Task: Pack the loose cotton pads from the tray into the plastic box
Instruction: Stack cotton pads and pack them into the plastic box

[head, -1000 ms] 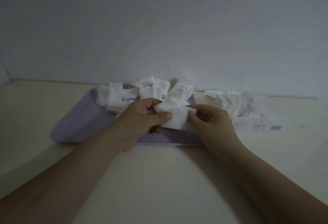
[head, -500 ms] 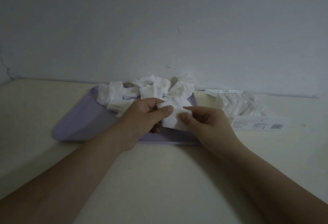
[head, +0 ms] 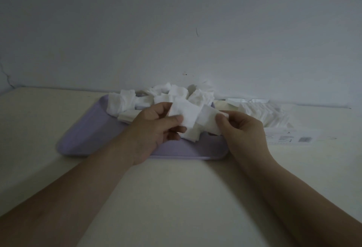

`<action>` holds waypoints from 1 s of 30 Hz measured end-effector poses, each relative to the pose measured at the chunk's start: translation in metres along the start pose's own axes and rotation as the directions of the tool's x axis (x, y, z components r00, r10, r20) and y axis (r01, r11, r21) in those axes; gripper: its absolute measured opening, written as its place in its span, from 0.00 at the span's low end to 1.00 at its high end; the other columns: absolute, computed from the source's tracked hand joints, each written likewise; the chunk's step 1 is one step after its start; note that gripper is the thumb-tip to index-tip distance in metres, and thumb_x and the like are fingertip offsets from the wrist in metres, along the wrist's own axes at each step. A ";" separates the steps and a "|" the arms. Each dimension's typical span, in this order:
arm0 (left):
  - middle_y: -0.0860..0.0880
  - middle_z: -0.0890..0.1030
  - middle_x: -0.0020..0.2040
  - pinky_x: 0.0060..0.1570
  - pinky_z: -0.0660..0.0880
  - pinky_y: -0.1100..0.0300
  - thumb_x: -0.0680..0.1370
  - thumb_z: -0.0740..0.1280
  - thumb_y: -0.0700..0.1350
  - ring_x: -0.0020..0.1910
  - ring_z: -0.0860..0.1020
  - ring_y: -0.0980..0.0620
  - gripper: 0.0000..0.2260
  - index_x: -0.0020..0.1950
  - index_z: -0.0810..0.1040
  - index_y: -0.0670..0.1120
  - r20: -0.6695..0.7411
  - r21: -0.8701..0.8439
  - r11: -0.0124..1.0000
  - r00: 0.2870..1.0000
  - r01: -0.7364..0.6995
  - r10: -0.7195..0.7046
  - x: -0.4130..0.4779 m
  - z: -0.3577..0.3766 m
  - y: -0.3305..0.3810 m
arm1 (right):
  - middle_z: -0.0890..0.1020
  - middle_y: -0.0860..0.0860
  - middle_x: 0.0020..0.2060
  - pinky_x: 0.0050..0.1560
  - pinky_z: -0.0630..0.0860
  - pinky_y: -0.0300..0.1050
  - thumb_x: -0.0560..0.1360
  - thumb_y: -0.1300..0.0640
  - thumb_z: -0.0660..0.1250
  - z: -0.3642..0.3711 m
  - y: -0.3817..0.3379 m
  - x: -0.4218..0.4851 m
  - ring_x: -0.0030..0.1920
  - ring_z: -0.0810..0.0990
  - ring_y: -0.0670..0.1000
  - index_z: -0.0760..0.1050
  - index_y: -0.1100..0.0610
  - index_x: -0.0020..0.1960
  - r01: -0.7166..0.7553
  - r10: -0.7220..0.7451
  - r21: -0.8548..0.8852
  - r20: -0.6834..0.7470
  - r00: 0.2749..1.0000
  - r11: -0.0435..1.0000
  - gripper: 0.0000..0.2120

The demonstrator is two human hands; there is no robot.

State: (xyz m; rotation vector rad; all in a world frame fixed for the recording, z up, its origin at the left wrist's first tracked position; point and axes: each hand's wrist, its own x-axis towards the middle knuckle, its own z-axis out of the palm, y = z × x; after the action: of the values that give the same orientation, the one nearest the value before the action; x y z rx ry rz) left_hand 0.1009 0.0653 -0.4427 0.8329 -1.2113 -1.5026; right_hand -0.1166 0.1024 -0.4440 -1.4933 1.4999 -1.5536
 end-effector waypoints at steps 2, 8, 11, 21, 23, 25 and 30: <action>0.39 0.86 0.51 0.38 0.82 0.56 0.79 0.68 0.33 0.45 0.85 0.43 0.12 0.62 0.79 0.39 0.076 0.032 0.999 0.997 0.029 -0.032 -0.002 0.002 0.001 | 0.88 0.43 0.40 0.47 0.80 0.42 0.79 0.56 0.70 0.004 -0.002 -0.002 0.44 0.86 0.43 0.86 0.50 0.50 0.018 -0.019 0.033 0.028 0.999 0.999 0.06; 0.42 0.86 0.51 0.38 0.78 0.52 0.78 0.72 0.35 0.47 0.83 0.43 0.08 0.57 0.84 0.41 0.106 0.279 0.960 0.994 -0.024 -0.006 -0.004 0.007 -0.002 | 0.89 0.50 0.45 0.56 0.82 0.49 0.79 0.59 0.71 0.012 -0.007 -0.009 0.51 0.88 0.52 0.86 0.54 0.53 0.005 -0.051 0.200 0.227 0.973 0.980 0.06; 0.42 0.82 0.45 0.37 0.75 0.53 0.78 0.73 0.40 0.41 0.77 0.44 0.05 0.52 0.87 0.46 0.092 0.306 0.952 0.996 -0.020 -0.008 -0.003 0.005 -0.003 | 0.89 0.48 0.46 0.54 0.80 0.39 0.80 0.59 0.70 0.008 -0.008 -0.007 0.51 0.87 0.47 0.86 0.55 0.55 0.036 -0.081 0.181 0.248 0.965 0.983 0.07; 0.48 0.77 0.34 0.27 0.67 0.61 0.75 0.77 0.41 0.27 0.69 0.54 0.04 0.46 0.84 0.47 0.002 0.411 0.911 0.999 -0.044 0.048 -0.005 0.005 -0.004 | 0.87 0.59 0.49 0.62 0.79 0.62 0.82 0.55 0.66 0.006 -0.005 -0.003 0.55 0.85 0.59 0.86 0.55 0.57 0.025 -0.088 0.170 0.374 0.923 0.985 0.10; 0.47 0.78 0.35 0.27 0.69 0.63 0.75 0.78 0.41 0.27 0.71 0.56 0.06 0.46 0.82 0.46 -0.009 0.421 0.906 0.999 -0.044 0.053 -0.006 0.008 -0.003 | 0.85 0.65 0.49 0.62 0.76 0.67 0.79 0.49 0.68 0.005 -0.005 -0.003 0.55 0.84 0.62 0.85 0.56 0.57 -0.008 -0.073 0.191 0.409 0.910 0.982 0.13; 0.48 0.82 0.38 0.32 0.76 0.60 0.70 0.81 0.43 0.31 0.77 0.55 0.14 0.51 0.81 0.46 -0.012 0.450 0.892 0.998 -0.049 0.061 -0.006 0.009 -0.002 | 0.88 0.57 0.47 0.60 0.79 0.63 0.76 0.50 0.74 0.005 -0.004 -0.005 0.53 0.86 0.59 0.84 0.54 0.57 0.037 -0.095 0.141 0.431 0.897 0.989 0.12; 0.43 0.83 0.41 0.43 0.80 0.49 0.67 0.82 0.46 0.38 0.80 0.43 0.17 0.53 0.84 0.56 0.116 0.654 0.741 0.988 -0.154 0.103 -0.006 0.007 -0.004 | 0.87 0.45 0.46 0.53 0.81 0.45 0.74 0.61 0.74 0.001 0.002 -0.003 0.49 0.85 0.45 0.83 0.49 0.55 0.198 -0.124 -0.140 0.416 0.901 0.970 0.12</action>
State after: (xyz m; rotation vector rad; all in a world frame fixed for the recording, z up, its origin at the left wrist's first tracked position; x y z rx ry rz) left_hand 0.0948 0.0734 -0.4456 1.1284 -1.8686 -0.9762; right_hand -0.1158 0.1038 -0.4471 -1.9472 1.3215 -1.1171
